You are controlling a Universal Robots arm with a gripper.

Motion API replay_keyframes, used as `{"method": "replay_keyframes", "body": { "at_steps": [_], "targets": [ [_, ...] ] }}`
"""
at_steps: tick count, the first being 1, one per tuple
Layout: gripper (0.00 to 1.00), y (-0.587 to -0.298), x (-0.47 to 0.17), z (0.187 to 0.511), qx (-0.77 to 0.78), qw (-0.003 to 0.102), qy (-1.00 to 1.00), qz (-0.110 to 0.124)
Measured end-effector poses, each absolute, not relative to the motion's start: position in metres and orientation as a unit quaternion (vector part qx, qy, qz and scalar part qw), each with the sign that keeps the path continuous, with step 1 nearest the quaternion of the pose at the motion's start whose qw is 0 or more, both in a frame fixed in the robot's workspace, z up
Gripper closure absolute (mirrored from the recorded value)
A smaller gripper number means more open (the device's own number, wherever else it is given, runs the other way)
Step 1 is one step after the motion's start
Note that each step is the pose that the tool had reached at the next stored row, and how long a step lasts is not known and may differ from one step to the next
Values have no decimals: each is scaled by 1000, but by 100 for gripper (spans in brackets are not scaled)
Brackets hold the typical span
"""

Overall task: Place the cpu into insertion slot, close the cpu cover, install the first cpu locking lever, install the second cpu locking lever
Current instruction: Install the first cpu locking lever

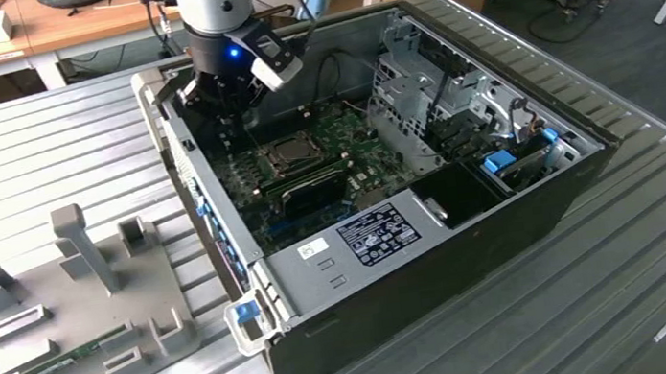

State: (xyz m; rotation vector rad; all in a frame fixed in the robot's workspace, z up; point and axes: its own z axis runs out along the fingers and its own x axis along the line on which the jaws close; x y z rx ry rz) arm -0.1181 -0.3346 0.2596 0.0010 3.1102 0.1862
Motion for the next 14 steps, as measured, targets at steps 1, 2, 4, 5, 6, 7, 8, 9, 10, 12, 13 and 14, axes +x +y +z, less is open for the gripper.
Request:
{"method": "replay_keyframes", "body": {
  "at_steps": [1, 2, 4, 5, 6, 7, 8, 9, 10, 12, 13, 14],
  "targets": [
    [90, -335, -118, 260, 0, 13, 998, 60],
    [90, -334, -118, 260, 0, 13, 998, 60],
    [90, -334, -118, 259, 0, 13, 998, 60],
    [90, -334, -118, 259, 0, 13, 998, 60],
    [90, -334, -118, 259, 0, 13, 998, 60],
    [90, -334, -118, 259, 0, 13, 998, 60],
    [90, -333, -118, 259, 0, 13, 998, 60],
    [90, -333, -118, 259, 0, 13, 998, 60],
    [90, -332, -118, 258, 0, 13, 998, 60],
    [90, -331, -118, 258, 0, 13, 998, 60],
    [90, -331, -118, 258, 0, 13, 998, 60],
    [90, -330, -118, 258, 0, 13, 998, 60]
  ]
}}
